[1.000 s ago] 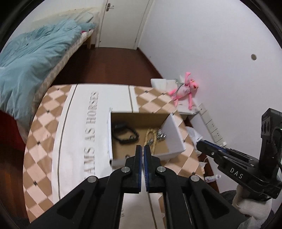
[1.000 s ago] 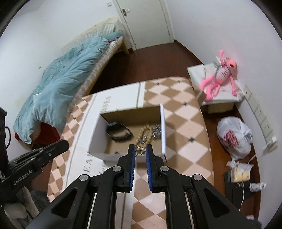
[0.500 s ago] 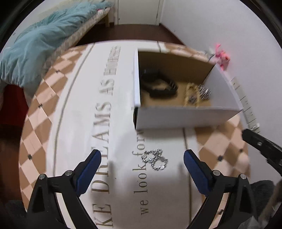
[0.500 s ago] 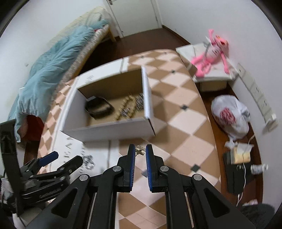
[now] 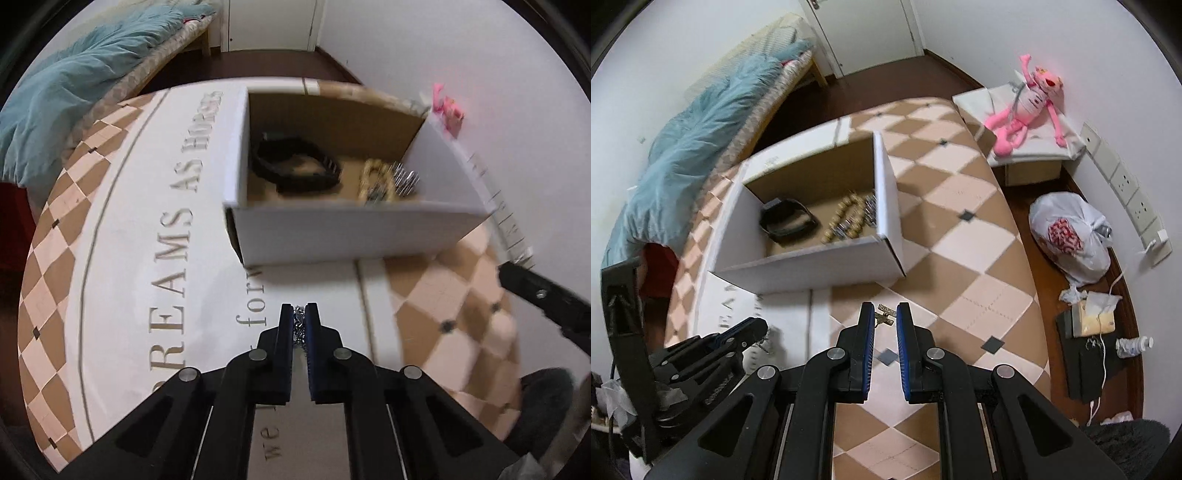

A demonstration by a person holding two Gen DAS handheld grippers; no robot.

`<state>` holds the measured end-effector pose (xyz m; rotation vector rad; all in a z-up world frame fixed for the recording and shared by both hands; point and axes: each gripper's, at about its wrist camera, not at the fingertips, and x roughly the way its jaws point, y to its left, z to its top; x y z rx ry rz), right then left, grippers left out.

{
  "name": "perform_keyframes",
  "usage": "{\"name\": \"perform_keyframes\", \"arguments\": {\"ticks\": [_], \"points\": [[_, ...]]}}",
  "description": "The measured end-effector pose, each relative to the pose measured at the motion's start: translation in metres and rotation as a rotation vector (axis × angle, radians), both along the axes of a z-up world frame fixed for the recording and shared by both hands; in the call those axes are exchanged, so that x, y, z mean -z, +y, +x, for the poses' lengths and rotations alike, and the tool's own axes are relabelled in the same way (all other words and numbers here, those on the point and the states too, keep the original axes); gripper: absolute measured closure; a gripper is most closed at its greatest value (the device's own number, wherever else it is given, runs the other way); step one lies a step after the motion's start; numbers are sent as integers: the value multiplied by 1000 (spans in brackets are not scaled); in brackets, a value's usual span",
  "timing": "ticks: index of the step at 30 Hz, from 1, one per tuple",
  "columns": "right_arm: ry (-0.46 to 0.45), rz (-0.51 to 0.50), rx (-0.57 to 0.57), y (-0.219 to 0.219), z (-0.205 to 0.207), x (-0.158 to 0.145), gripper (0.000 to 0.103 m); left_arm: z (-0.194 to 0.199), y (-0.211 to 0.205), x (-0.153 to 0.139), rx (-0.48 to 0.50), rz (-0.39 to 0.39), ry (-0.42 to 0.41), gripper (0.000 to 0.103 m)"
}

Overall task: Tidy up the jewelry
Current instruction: 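Carry the chain and earring into the white box and open both tools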

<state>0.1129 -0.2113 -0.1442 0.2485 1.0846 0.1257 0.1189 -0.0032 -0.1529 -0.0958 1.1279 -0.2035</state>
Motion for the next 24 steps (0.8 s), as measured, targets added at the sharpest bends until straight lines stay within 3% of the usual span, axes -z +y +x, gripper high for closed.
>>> {"name": "perform_keyframes", "arguments": {"ticks": [6,10,13,20,24], "points": [[-72,50,-46,3,11,-48,91,5,16,-82,12,-135,-87,99],[-92,86,-97,11,36,-74,91,28,19,-123,41,-166,-140,99],[-65,85,-138,22,64,-76,91,53,9,-124,60,-144,-128,99],[105,52,-190,39,121,-37,91,93,5,-72,54,-118,30,99],[162,27,-211,45,140,-20,90,103,5,-60,16,-87,77,98]]}}
